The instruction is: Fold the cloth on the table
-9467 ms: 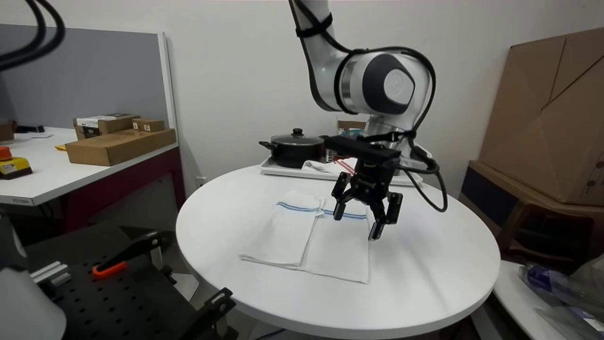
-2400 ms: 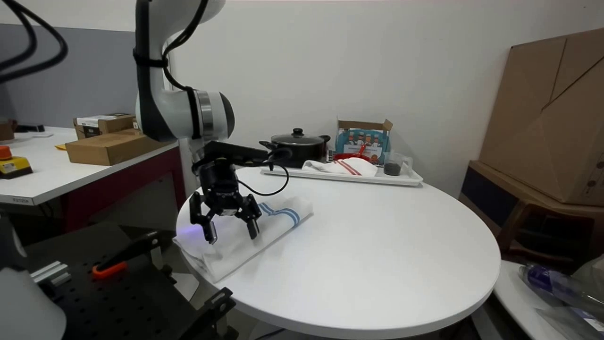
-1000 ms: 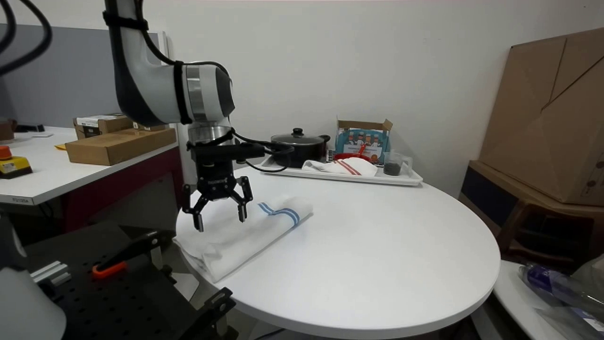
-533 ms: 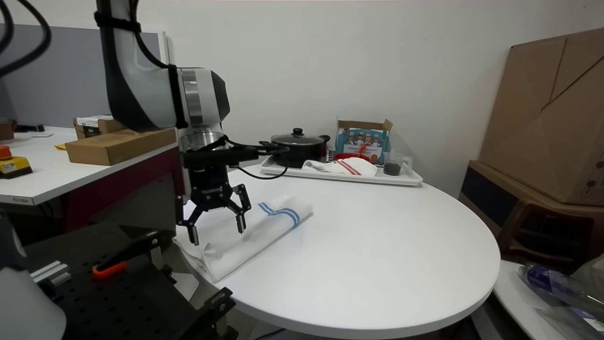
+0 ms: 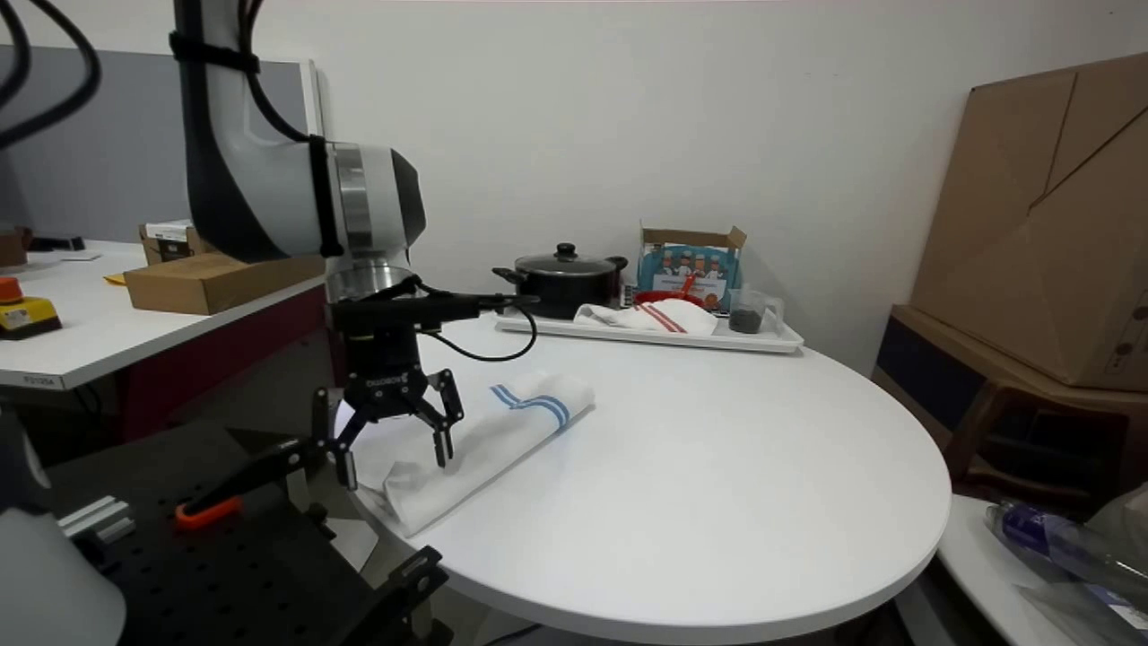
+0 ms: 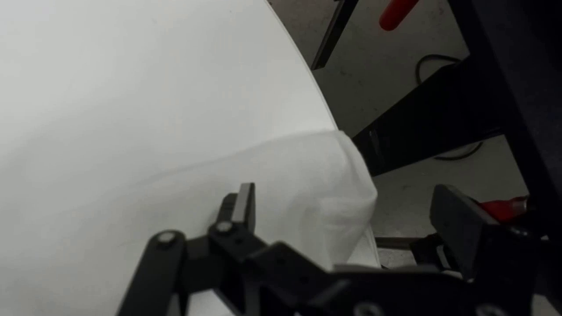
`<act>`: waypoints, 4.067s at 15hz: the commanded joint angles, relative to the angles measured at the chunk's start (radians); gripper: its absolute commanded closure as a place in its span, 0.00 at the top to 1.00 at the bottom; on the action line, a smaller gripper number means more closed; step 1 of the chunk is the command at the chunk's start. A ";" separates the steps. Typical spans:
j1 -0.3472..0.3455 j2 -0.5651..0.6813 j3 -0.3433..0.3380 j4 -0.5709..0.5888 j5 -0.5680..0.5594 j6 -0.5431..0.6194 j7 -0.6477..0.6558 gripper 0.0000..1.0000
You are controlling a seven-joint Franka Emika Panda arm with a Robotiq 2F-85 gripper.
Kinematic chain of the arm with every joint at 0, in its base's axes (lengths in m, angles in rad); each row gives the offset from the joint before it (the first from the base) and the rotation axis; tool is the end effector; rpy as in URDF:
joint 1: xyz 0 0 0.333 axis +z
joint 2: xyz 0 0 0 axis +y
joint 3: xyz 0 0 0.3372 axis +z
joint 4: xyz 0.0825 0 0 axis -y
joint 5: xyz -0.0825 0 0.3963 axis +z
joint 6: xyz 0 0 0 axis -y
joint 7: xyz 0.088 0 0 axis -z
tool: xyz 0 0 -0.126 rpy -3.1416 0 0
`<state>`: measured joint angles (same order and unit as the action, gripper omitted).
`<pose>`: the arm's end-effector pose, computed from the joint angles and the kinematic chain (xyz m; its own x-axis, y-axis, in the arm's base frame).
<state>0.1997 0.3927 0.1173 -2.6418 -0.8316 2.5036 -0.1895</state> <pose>0.3251 0.1122 0.0756 0.2101 0.8364 -0.5062 0.9620 -0.2692 -0.0456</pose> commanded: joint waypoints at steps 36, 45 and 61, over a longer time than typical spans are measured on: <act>0.019 0.049 0.074 0.512 0.319 -0.947 -0.189 0.10; -0.050 0.369 0.022 1.021 0.320 -1.375 -0.346 0.10; 0.030 0.678 0.025 1.371 -0.072 -1.310 -0.509 0.11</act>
<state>0.2196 1.0275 0.1444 -1.3431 -0.8651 1.1996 -0.6368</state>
